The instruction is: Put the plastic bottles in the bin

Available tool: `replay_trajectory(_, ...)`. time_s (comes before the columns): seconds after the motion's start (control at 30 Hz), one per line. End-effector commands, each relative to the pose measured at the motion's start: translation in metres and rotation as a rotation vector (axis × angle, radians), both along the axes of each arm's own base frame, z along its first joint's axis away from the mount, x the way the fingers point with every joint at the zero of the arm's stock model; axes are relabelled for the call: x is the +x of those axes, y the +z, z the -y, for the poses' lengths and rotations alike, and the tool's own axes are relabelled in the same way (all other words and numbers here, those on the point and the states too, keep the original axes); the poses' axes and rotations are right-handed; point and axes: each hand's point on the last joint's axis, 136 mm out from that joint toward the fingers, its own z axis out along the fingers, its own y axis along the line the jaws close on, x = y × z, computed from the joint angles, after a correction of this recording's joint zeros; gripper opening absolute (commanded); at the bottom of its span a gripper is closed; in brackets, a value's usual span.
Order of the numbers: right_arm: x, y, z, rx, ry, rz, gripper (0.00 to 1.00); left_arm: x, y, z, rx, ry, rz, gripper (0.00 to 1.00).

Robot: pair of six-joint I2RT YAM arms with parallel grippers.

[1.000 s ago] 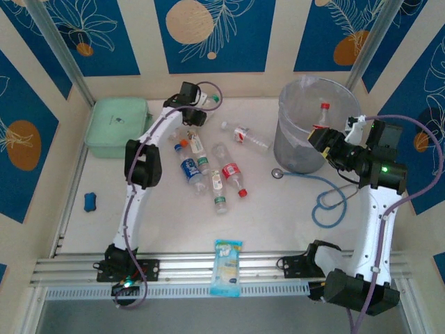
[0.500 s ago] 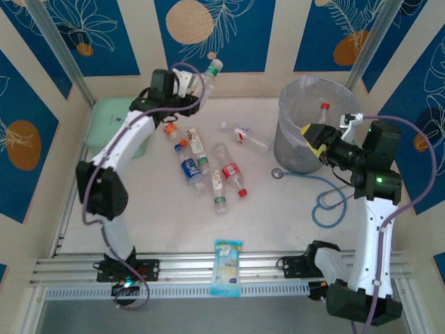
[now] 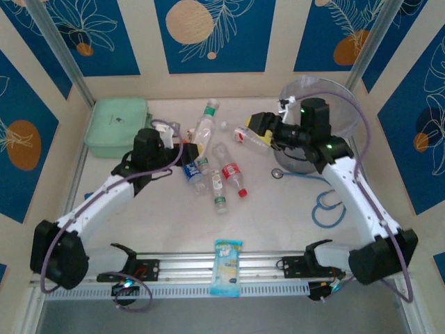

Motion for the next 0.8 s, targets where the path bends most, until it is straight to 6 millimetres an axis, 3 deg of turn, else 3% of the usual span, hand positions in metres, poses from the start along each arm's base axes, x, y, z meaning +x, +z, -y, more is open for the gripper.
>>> replay_trajectory(0.0,0.019,0.013,-0.025,0.02,0.023,0.065,0.83,-0.013,0.029,0.01,-0.173,-0.021,0.055,0.19)
replay_trajectory(0.1,0.032,0.005,-0.046,-0.013,0.055,0.075,0.83,-0.027,0.029,0.022,-0.212,-0.086,0.034,0.19)
replay_trajectory(0.3,0.055,-0.006,-0.066,-0.036,0.092,0.093,0.8,-0.046,0.024,0.036,-0.205,-0.164,-0.009,0.19)
replay_trajectory(0.4,0.065,-0.013,-0.075,-0.015,0.113,0.078,0.72,-0.052,0.023,0.042,-0.201,-0.206,-0.018,0.19)
replay_trajectory(0.6,0.074,-0.017,-0.081,-0.019,0.134,0.062,0.41,-0.058,0.031,0.046,-0.18,-0.255,0.002,0.21)
replay_trajectory(0.7,0.073,-0.009,-0.071,-0.045,0.121,0.082,0.26,-0.055,0.031,0.046,-0.168,-0.248,-0.005,0.34)
replay_trajectory(0.77,0.073,0.001,-0.058,-0.065,0.099,0.107,0.2,-0.052,0.028,0.045,-0.157,-0.234,-0.019,0.5)
